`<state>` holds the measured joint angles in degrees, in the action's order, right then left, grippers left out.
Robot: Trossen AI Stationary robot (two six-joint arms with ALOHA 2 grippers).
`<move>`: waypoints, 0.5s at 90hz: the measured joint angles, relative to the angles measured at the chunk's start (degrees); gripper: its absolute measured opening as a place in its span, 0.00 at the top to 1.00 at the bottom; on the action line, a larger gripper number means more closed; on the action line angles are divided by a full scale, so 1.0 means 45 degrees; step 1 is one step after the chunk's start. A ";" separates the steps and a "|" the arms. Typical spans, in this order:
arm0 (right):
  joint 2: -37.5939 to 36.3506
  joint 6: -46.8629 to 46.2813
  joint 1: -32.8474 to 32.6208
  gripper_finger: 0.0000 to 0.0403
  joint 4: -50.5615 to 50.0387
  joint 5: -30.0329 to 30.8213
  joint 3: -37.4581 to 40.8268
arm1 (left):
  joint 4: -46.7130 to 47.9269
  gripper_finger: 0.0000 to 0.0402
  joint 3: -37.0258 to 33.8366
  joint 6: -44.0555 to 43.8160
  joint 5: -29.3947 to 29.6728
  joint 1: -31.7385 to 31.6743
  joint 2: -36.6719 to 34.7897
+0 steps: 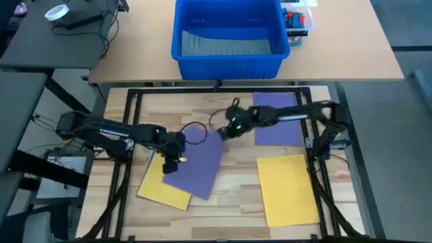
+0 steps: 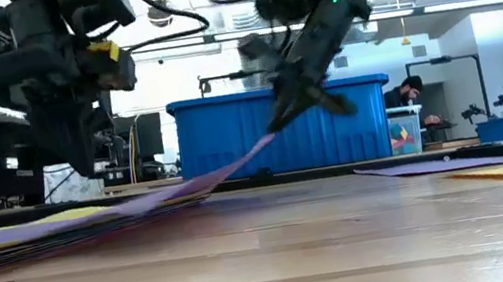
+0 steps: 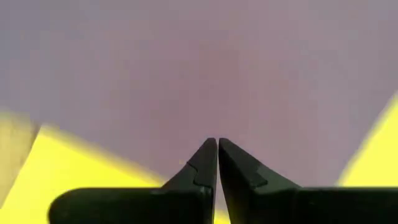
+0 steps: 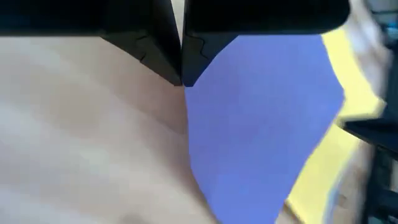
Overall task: Organize paper
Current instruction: Stack the purple paper on top of the other purple paper
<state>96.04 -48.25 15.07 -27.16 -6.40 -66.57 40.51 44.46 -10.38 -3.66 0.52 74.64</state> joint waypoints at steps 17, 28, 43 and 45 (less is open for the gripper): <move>-0.1798 0.3328 0.2871 1.00 -0.4713 0.0964 -0.0005 | 0.0782 1.00 -0.0164 0.0013 0.0286 -0.0138 -0.0031; -0.2101 0.5492 0.5041 1.00 -0.6552 0.1482 0.0000 | 0.0787 1.00 -0.0164 0.0007 0.0290 -0.0138 -0.0036; -0.2105 0.7689 0.7099 1.00 -0.6861 0.1852 0.0000 | 0.0792 1.00 -0.0164 -0.0121 0.0286 -0.0138 -0.0036; -0.2105 0.7987 0.7286 1.00 -0.6787 0.1912 0.0000 | 0.0794 1.00 -0.0164 -0.0166 0.0286 -0.0138 -0.0036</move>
<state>86.56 -12.31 47.86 -57.70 2.20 -66.57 44.08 43.72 -11.13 -2.37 -0.10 74.48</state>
